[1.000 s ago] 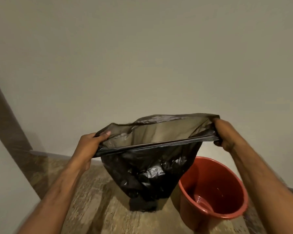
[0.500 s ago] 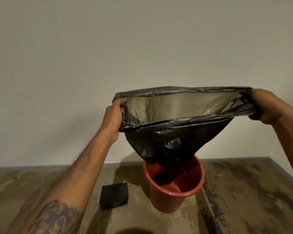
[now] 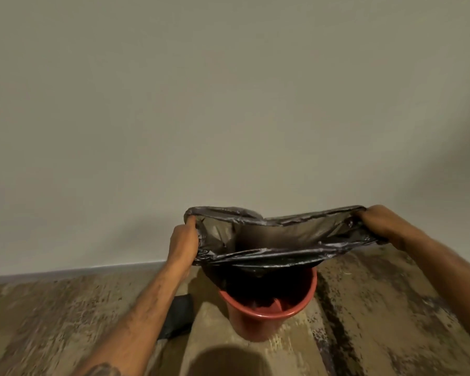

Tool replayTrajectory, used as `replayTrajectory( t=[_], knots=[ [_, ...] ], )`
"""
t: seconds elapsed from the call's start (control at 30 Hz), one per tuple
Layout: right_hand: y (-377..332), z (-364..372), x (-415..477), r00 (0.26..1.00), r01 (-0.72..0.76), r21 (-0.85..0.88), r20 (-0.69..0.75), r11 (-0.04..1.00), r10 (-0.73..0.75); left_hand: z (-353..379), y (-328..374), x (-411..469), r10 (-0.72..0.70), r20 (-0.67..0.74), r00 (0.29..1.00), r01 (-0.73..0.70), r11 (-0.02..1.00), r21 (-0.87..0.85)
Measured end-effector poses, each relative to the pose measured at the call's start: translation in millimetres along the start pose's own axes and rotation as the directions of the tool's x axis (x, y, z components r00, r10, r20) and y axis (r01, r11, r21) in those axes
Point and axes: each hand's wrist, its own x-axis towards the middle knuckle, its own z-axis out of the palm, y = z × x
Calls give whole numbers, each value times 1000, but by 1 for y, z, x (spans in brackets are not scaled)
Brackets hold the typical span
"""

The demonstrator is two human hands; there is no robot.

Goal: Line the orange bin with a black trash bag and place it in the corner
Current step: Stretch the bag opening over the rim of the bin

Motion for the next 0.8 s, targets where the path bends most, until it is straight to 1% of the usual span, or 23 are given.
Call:
replayTrajectory(
  t=[0.07,0.1,0.17,0.2,0.27,0.33,0.37,0.4,0.5,0.57,0.63,0.67,0.7,0.77,0.8],
  knots=[
    [8,12,7,1000,23,-134,2,991,-23,4,-15,6,-19,-12,1000,19,1000,17],
    [11,17,11,1000,26,-167,19,986,-23,6,-21,10,-28,-19,999,29,999,27],
    [19,26,20,998,43,-153,56,987,-35,9,-33,17,-25,-37,999,26,998,50],
    [22,30,25,997,52,-111,57,992,-46,11,-38,20,-11,-47,999,14,998,61],
    [29,40,32,998,37,76,40,996,-40,14,-49,25,21,-47,999,-15,993,120],
    [33,53,36,999,-5,290,40,957,-7,16,-56,30,72,-18,997,-68,979,195],
    [34,59,38,999,-20,362,38,932,7,16,-58,32,93,8,996,-93,973,210],
    [36,66,41,1000,-20,395,25,919,11,16,-59,35,113,46,992,-121,969,217],
    [38,78,52,999,33,376,-33,926,-23,14,-56,45,154,200,968,-205,941,269],
    [38,81,58,998,63,427,-18,902,-62,12,-53,51,112,264,958,-183,947,263],
    [38,80,62,989,84,505,61,859,-133,12,-49,57,25,335,942,-105,969,224],
    [38,77,64,973,109,509,120,854,-195,12,-48,59,-9,376,927,-80,972,221],
    [37,74,65,946,144,475,191,868,-262,12,-48,62,-29,415,909,-85,964,253],
    [35,69,70,855,189,381,390,905,-343,14,-49,69,-10,462,887,-190,904,384],
    [34,66,73,803,178,339,493,924,-336,15,-50,72,8,480,877,-244,868,432]
  ],
)
